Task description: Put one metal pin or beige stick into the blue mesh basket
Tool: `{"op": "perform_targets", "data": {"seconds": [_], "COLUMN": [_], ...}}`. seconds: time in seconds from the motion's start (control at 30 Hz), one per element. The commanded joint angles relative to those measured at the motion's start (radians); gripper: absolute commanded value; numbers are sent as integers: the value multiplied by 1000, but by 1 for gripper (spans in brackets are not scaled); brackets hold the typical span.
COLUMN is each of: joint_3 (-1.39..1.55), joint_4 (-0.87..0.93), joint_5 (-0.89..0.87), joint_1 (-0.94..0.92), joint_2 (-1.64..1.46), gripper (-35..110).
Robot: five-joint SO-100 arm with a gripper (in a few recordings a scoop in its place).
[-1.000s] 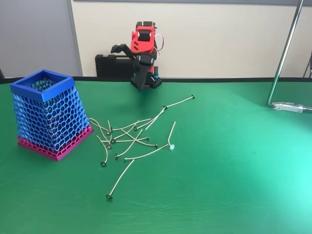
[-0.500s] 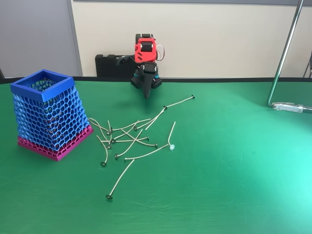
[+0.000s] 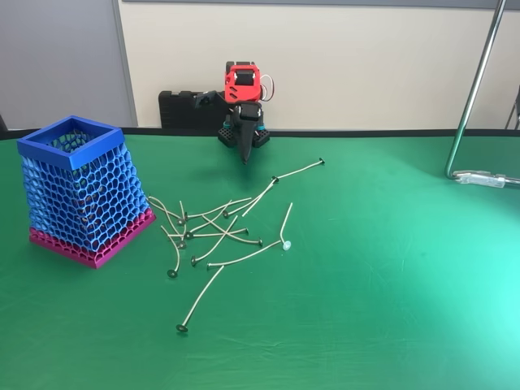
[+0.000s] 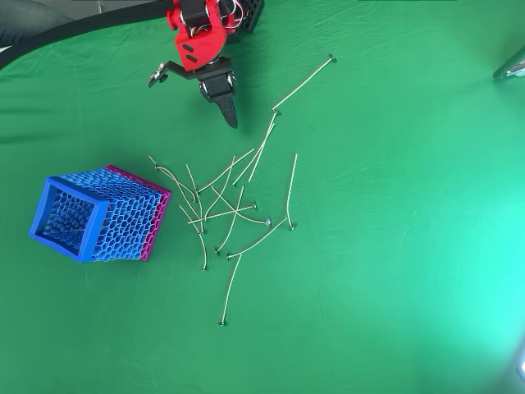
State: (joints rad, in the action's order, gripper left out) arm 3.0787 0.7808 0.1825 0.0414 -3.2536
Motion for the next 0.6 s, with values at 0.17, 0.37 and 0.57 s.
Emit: {"op": "perform_targets", "data": {"seconds": [0.17,0.37,0.57], "joint_3": [5,5,5], "joint_4": [48,80,83], "joint_5": [-17,-18,-21], "joint_1": [2,6,6], "joint_2": [-43,-69,-71], "gripper": [1,1,1]}}
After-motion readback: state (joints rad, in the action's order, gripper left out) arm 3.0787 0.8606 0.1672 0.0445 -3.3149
